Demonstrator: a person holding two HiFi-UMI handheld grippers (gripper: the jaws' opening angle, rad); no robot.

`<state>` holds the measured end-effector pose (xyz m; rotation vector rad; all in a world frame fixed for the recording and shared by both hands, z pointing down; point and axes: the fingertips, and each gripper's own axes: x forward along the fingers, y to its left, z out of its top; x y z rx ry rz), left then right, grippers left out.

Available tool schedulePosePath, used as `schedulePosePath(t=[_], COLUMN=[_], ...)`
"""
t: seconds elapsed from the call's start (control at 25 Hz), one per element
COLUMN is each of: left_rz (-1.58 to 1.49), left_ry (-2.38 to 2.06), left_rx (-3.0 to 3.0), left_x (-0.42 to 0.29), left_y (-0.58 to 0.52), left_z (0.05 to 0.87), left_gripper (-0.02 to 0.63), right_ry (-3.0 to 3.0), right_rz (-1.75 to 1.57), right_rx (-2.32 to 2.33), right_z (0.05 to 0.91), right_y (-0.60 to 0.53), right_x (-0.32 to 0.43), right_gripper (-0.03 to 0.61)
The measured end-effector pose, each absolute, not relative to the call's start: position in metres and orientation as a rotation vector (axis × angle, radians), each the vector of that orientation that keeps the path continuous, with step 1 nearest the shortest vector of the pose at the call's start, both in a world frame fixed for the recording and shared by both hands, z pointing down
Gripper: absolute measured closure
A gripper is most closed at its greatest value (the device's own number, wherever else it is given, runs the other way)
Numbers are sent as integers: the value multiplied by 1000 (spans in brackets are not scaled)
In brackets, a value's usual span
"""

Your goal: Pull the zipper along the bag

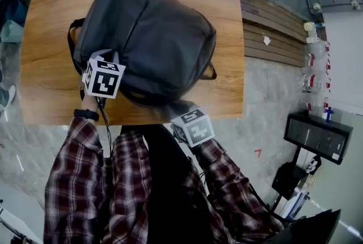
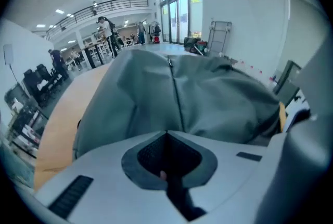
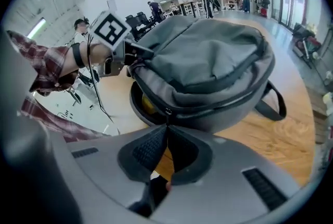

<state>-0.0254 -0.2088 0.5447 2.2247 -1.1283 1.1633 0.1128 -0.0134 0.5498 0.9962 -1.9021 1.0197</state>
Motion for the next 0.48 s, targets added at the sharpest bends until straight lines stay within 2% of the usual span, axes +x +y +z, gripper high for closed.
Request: schedulePosePath(t=[0.2, 0.36, 0.48], left_rz=[728, 849, 826], left_ry=[-925, -877, -909], left_rx=[2076, 1907, 1872], left_x=[2, -7, -19], left_y=[-164, -103, -94], left_z=[506, 541, 560], left_gripper=[603, 603, 603], right_ry=[-2003, -2061, -2042], right_rz=[1142, 1140, 1105], right_rx=[937, 935, 909], right_z=[553, 548, 552], right_y=[-14, -28, -29], right_x=[53, 14, 7], right_gripper=[563, 563, 563])
